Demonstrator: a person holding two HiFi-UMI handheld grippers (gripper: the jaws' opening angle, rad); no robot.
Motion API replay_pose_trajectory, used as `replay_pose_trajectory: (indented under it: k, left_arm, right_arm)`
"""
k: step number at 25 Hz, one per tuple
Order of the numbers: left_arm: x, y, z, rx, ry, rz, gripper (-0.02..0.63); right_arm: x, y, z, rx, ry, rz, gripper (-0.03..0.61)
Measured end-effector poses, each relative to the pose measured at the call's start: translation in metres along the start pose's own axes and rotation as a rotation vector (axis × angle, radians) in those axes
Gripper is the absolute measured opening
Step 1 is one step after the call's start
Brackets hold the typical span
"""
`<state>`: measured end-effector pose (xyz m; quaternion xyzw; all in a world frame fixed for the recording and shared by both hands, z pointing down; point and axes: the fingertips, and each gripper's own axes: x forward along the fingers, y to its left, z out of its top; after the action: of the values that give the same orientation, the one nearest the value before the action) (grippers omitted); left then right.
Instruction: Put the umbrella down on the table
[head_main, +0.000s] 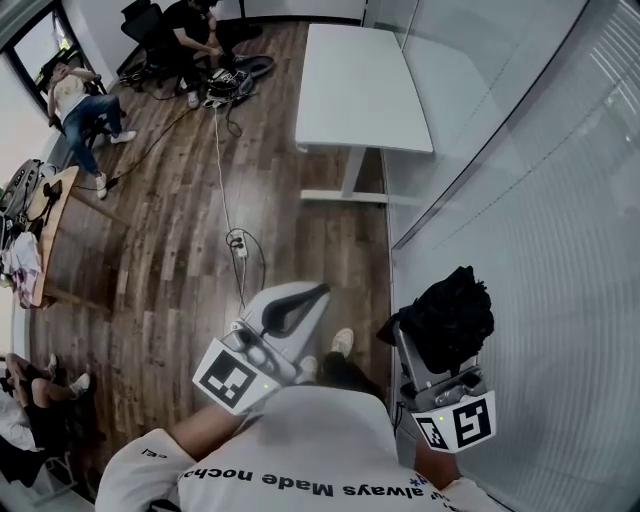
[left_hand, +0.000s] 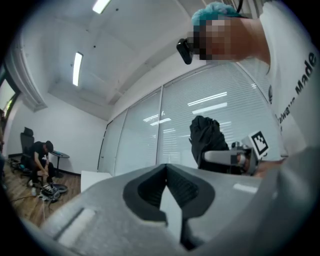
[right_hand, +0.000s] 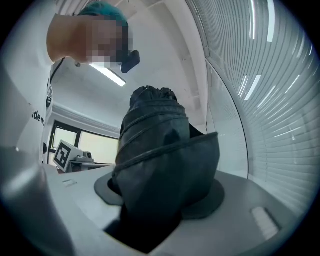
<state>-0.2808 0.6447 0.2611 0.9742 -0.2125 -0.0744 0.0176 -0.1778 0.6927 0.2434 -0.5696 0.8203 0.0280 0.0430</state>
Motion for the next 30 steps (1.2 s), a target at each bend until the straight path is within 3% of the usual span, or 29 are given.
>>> replay_pose_trajectory:
  k: [8,22,30]
  left_arm:
    - [0.062,0.042,-0.003,0.007,-0.012,-0.015,0.003]
    - [0.271,0.117,-0.012,0.039,-0.006,-0.004,0.003]
    - [0.331,0.163,-0.02,0.035,-0.003,0.032,0.003]
  right_arm:
    - [0.051,-0.055,-0.011,0.008,-0.012,-0.006,0.261]
    - [0.139,-0.259,-0.015,0.026,-0.029,0.009,0.261]
    - [0.185,-0.319,-0.012,0.011,-0.024,0.03,0.261]
